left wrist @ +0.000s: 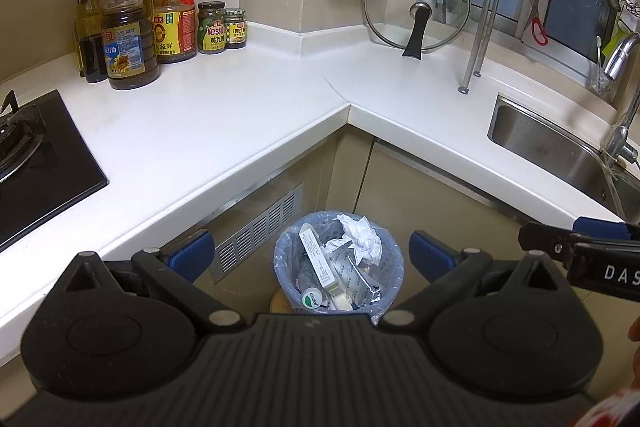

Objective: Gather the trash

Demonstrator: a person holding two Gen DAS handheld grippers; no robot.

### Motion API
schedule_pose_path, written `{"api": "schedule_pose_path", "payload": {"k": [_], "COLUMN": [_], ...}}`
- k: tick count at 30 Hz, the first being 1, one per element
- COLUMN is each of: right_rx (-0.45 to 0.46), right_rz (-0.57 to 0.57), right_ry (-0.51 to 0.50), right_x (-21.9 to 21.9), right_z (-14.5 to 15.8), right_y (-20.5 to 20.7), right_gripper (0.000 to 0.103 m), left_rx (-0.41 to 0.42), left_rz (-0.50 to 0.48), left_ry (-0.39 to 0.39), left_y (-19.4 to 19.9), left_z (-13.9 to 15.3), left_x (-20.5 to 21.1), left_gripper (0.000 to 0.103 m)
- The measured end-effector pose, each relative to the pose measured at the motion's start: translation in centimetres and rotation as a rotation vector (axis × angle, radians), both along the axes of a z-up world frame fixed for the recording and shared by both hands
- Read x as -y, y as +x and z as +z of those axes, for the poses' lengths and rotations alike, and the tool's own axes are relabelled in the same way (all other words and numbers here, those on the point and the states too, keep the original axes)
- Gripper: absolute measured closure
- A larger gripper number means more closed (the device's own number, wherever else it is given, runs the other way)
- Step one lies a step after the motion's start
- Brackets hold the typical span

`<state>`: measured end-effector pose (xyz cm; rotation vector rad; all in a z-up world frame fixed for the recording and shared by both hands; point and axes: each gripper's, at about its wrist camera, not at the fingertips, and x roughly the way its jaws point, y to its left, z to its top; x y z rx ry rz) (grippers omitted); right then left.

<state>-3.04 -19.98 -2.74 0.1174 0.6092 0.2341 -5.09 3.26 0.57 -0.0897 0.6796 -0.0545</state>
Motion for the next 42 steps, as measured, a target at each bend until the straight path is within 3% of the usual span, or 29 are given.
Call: {"api": "schedule_pose_path", "payload": {"k": [42], "right_rx": [0.001], "right_rz": [0.001], "right_ry": [0.0], "right_x": [-0.01], "right_z": [0.18], "right_y": [0.3], "right_gripper": [0.025], "left_rx": [0.003], "left_rz": [0.004], "left_ry": [-0.002], "left_y": [0.06], "left_z": [0.03], "left_x": [-0.06], "left_gripper": [0.0]}}
